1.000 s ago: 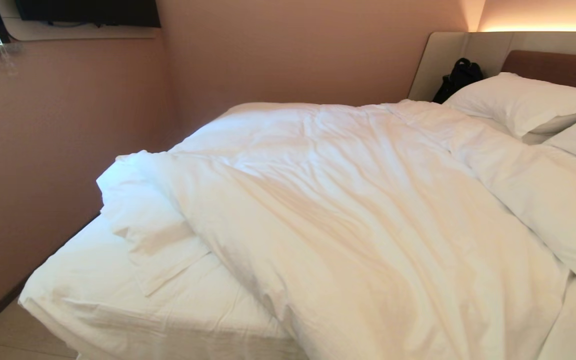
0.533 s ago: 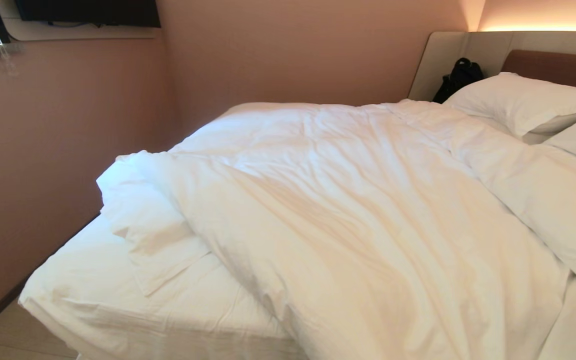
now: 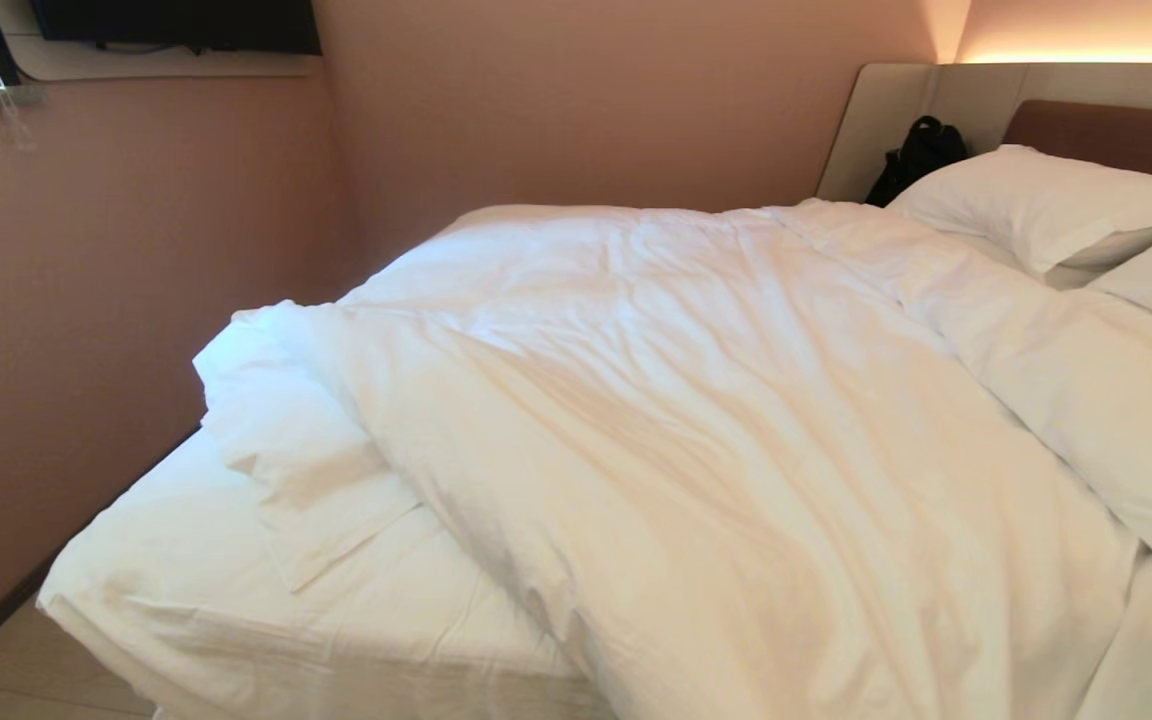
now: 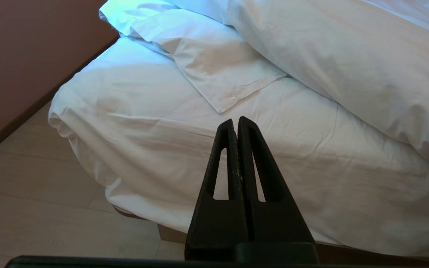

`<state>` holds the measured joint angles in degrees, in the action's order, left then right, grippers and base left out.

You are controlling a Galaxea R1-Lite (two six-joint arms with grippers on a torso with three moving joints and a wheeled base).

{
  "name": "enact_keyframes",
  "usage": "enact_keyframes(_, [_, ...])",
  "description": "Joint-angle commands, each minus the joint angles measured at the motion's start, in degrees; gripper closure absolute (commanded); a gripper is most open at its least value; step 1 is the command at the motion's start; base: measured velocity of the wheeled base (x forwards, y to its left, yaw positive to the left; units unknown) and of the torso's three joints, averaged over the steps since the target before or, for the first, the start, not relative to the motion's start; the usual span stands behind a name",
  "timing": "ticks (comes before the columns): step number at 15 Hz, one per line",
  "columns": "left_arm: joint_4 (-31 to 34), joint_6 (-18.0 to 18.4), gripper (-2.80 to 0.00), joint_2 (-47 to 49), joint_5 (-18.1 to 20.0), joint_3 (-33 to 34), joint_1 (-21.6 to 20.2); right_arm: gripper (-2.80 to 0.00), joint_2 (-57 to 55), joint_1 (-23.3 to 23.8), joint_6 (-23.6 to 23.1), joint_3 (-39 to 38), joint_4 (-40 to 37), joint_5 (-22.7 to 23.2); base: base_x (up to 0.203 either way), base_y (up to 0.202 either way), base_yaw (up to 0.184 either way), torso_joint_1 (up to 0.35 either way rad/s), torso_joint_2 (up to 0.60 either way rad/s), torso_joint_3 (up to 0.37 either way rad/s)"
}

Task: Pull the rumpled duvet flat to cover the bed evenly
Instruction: Flatten the corners of the folded blanket

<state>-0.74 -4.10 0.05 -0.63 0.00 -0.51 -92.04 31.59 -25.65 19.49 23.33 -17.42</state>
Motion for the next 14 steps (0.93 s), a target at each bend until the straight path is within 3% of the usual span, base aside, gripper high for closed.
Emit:
enact_keyframes(1, [0.0, 0.0, 0.00, 0.0, -0.1, 0.0, 0.0, -2.80, 1.7, -1.4, 0.3, -0.9, 0.0, 1.9, 0.000, 0.000, 0.000, 0.000, 0.00, 0.000])
enact_keyframes(6, [0.0, 0.0, 0.00, 0.0, -0.1, 0.0, 0.0, -2.80, -1.2, -1.1, 0.8, 0.7, 1.3, 0.4, 0.000, 0.000, 0.000, 0.000, 0.00, 0.000])
enact_keyframes(9, [0.0, 0.0, 0.00, 0.0, 0.0, 0.0, 0.0, -2.80, -5.2, -0.8, 2.0, 1.7, 9.8, -7.6, 0.000, 0.000, 0.000, 0.000, 0.00, 0.000])
enact_keyframes(14, [0.0, 0.0, 0.00, 0.0, -0.1, 0.0, 0.0, -2.80, -5.6, 0.9, 1.6, 4.0, 12.1, -12.4, 0.000, 0.000, 0.000, 0.000, 0.00, 0.000])
